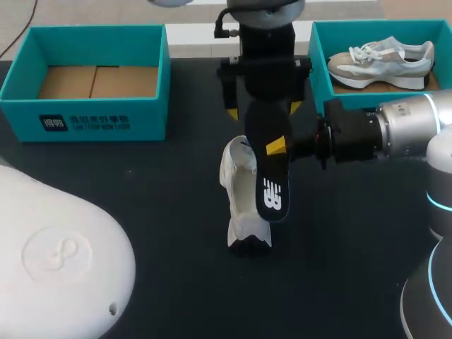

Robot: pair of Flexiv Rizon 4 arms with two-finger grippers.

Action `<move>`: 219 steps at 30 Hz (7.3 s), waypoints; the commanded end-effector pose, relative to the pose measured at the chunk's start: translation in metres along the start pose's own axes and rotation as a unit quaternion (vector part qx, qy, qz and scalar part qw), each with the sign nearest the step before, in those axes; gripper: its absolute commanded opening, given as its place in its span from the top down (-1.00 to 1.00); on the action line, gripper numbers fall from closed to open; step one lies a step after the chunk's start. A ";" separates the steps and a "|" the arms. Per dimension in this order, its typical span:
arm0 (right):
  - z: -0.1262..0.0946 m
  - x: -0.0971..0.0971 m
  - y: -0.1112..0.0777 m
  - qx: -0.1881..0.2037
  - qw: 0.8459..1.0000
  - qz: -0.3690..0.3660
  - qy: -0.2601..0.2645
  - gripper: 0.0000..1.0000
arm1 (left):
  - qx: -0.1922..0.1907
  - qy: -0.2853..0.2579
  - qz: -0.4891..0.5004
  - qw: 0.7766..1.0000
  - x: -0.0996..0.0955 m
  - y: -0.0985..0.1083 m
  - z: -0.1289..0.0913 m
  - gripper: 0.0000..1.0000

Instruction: Take the shoe out of the shoebox, open the shoe tongue, remove and reinsert the insole, then place the shoe into the shoebox

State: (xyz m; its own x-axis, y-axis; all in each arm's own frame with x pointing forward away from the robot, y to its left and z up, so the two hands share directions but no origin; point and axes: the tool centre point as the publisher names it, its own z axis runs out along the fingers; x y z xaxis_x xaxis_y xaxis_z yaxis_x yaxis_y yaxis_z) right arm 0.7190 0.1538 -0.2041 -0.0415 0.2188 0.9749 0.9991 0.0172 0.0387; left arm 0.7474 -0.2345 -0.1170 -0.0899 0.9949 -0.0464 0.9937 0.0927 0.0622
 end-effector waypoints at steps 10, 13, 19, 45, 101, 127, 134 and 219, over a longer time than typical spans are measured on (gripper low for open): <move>0.006 0.001 0.000 -0.001 1.000 0.001 -0.001 1.00 | -0.010 -0.017 0.008 1.000 -0.012 0.008 0.011 -1.00; 0.006 0.001 -0.001 -0.002 1.000 0.002 -0.001 1.00 | -0.011 -0.029 0.010 0.999 -0.012 0.009 0.012 -1.00; 0.007 0.002 -0.001 -0.001 1.000 0.004 -0.002 1.00 | 0.012 -0.108 0.001 0.994 -0.001 0.011 0.012 -1.00; -0.017 0.006 -0.003 0.008 1.000 0.015 -0.011 1.00 | 0.051 -0.355 -0.045 0.932 0.041 0.002 0.009 -1.00; -0.015 0.030 -0.008 -0.003 0.999 0.034 0.042 1.00 | -0.069 -0.712 -0.045 0.697 0.032 0.006 0.059 -1.00; -0.001 0.029 -0.009 0.023 0.998 0.038 0.047 1.00 | -0.071 -0.721 -0.044 0.687 -0.018 0.001 0.057 0.27; -0.004 0.028 -0.010 0.021 0.998 0.039 0.047 1.00 | -0.075 -0.720 -0.050 0.688 -0.022 0.004 0.060 0.43; -0.073 0.016 -0.006 0.214 0.817 -0.509 -0.166 -1.00 | 0.059 -0.669 -0.117 0.731 0.044 -0.037 0.068 1.00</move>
State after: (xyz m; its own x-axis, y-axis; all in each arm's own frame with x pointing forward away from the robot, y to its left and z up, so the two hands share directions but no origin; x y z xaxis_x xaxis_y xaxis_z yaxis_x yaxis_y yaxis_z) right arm 0.7041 0.0850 -0.1743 -0.4901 0.3425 0.8016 0.8716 0.1870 0.4531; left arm 0.7126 -0.1960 -0.1890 -0.1920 0.0156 -0.9813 0.9679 0.1681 -0.1867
